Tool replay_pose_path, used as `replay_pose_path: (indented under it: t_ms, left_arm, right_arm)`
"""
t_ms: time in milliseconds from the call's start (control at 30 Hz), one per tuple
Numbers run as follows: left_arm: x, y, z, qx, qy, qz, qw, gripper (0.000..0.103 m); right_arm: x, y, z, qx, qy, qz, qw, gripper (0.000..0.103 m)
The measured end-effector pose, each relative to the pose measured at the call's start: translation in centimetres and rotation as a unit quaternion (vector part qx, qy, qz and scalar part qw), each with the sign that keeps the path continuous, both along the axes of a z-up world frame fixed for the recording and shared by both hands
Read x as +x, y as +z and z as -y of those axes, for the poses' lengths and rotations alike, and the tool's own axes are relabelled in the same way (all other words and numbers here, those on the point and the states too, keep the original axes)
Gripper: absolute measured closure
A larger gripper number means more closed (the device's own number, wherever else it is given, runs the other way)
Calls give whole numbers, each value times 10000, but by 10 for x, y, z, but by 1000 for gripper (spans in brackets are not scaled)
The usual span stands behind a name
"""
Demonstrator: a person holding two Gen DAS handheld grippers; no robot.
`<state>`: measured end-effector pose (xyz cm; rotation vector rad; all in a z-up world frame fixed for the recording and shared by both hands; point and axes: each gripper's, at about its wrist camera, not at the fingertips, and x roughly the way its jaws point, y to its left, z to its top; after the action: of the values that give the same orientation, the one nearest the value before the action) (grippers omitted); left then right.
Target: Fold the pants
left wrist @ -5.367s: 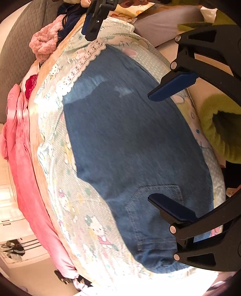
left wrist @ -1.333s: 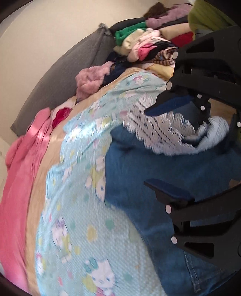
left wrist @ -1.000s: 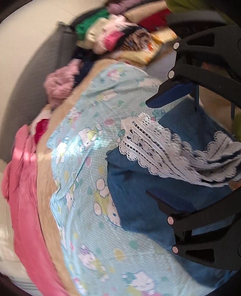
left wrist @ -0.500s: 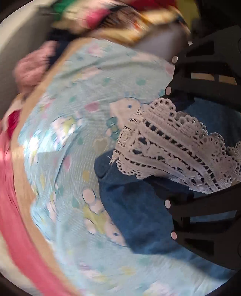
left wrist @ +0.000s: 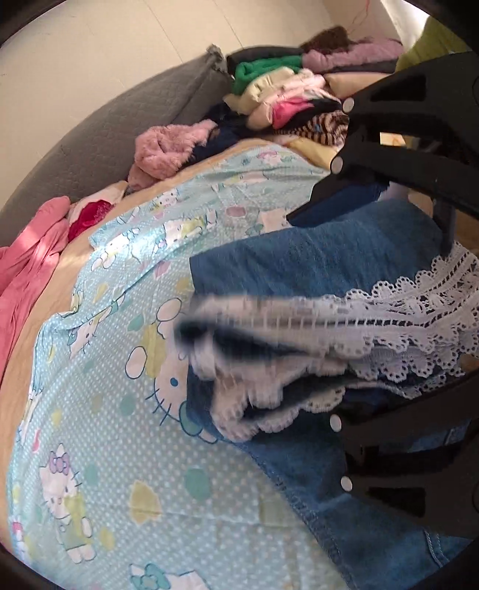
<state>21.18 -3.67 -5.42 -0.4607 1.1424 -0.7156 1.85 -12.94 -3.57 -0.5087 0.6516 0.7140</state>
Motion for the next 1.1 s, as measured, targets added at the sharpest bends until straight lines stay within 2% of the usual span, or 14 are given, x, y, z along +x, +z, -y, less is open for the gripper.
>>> replay_pose_path:
  t_ms: [67, 167, 200, 233, 333, 400, 500, 567, 667, 767, 867, 933, 1000, 1100]
  left_arm:
    - [2, -3, -5, -196, 62, -71, 9998, 29]
    - [5, -4, -7, -168, 266, -79, 9995, 29]
    - [7, -4, -6, -118, 340, -104, 9993, 34]
    - [8, -6, -7, -43, 439, -158, 9989, 55]
    - [9, -8, -17, -60, 750, -207, 9970, 94]
    - [1, 2, -33, -336, 955, -72, 9948, 94]
    - [-16, 19, -54, -566, 1107, 255, 9919, 94]
    - [-23, 19, -60, -448, 1163, 323, 9917, 94]
    - [-23, 0, -64, -10, 1295, 62, 9916, 92]
    - [-23, -13, -68, -27, 1427, -97, 9897, 90]
    - [-24, -10, -64, 174, 1378, 28, 9903, 84]
    - [-25, -5, -64, 214, 1379, 140, 9901, 62]
    - [-31, 4, -67, 220, 1428, 279, 9891, 46]
    - [-48, 20, -76, 502, 1518, 579, 9854, 42]
  right_arm:
    - [2, -8, -10, -268, 34, 24, 9996, 39]
    - [11, -14, -11, -303, -34, -169, 9994, 65]
    - [13, -13, -9, -208, -59, -246, 9995, 75]
    - [16, -9, -3, -82, -79, -314, 9994, 79]
    - [21, 8, 12, 373, -88, -475, 9981, 86]
    - [19, 28, 30, 736, 38, -489, 9961, 86]
    - [8, 36, 30, 686, 381, -192, 9967, 86]
    - [8, 27, 20, 417, 477, -150, 9979, 86]
    - [9, 11, 9, 122, 466, -338, 9983, 86]
    - [-1, 9, 6, -10, 495, -299, 9983, 82]
    - [-4, 11, 0, -19, 577, -374, 9976, 74]
    - [-4, 16, 7, 289, 650, -715, 9949, 68]
    - [3, 28, 24, 825, 708, -1119, 9878, 54]
    - [12, 46, 51, 1240, 560, -1247, 9828, 51]
